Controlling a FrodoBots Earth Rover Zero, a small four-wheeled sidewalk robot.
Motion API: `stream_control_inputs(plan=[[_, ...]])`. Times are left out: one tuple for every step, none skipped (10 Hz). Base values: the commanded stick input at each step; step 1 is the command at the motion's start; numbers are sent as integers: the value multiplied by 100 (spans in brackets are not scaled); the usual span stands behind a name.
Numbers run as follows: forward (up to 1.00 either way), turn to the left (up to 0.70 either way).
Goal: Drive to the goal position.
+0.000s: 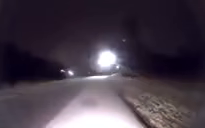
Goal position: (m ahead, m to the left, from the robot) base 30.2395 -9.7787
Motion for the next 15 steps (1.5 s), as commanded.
stream_control_inputs(plan=[[70,0],[70,0],[70,0],[70,0],[70,0],[70,0],[70,0],[70,0],[70,0],[70,0],[70,0],[70,0],[70,0],[70,0],[70,0]])
